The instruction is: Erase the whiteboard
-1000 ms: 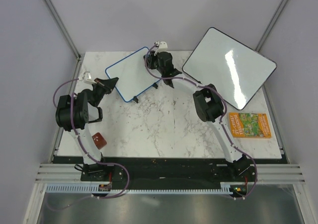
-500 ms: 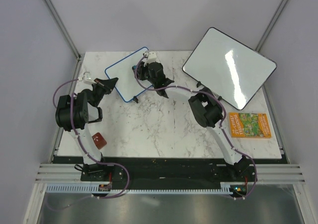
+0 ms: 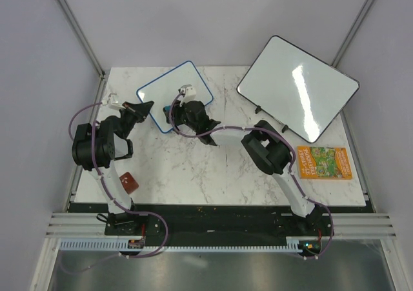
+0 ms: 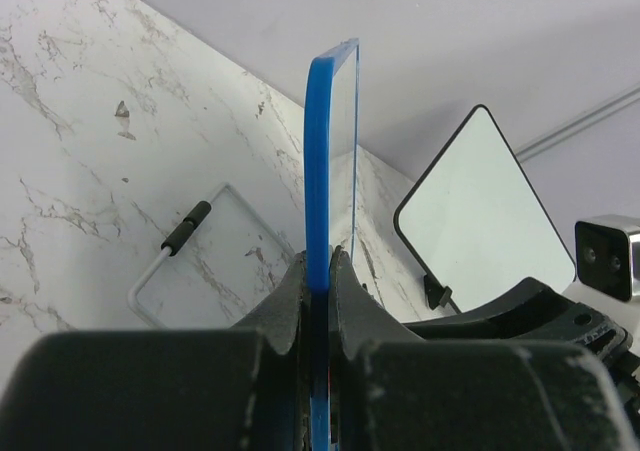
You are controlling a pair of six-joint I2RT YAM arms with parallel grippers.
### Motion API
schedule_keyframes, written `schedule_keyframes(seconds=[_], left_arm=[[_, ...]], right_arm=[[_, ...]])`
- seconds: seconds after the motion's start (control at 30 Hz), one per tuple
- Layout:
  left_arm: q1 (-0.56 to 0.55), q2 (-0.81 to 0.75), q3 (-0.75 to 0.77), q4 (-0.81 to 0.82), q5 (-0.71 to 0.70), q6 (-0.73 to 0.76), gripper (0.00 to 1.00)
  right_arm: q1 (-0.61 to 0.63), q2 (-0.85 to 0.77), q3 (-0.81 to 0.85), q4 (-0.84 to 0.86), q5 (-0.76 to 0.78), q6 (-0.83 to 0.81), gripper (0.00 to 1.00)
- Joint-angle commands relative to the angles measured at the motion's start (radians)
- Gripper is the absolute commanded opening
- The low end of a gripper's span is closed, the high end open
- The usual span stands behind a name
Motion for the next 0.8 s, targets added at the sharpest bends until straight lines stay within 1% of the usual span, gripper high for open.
schedule_keyframes(seconds=[0.0, 0.17, 0.27, 0.47, 0.63, 0.77], left_arm=[[-0.031, 0.018, -0.022, 0.210, 0.098, 0.127, 0.02], [-0.031, 0.018, -0.024, 0.210, 0.098, 0.126, 0.02], [-0.033, 0.018, -0.024, 0.210, 0.099, 0.126, 0.02], [-0.031, 0.018, -0.024, 0.210, 0.099, 0.128, 0.02], [-0.031, 0.016, -0.024, 0.210, 0.098, 0.128, 0.02], [-0.031, 0.016, -0.025, 0.210, 0.096, 0.127, 0.02]], right_arm=[[0.039, 0.015, -0.082, -0.174, 0.084, 0.015, 0.00], [0.030, -0.014, -0.102, -0.217, 0.261, 0.002, 0.00], [0.016, -0.013, -0.102, -0.243, 0.320, 0.014, 0.00], [-0.059, -0.025, -0.141, -0.257, 0.277, 0.102, 0.00], [-0.115, -0.040, -0.176, -0.228, 0.185, 0.142, 0.00], [-0.113, -0.071, -0.213, -0.226, 0.142, 0.136, 0.00]])
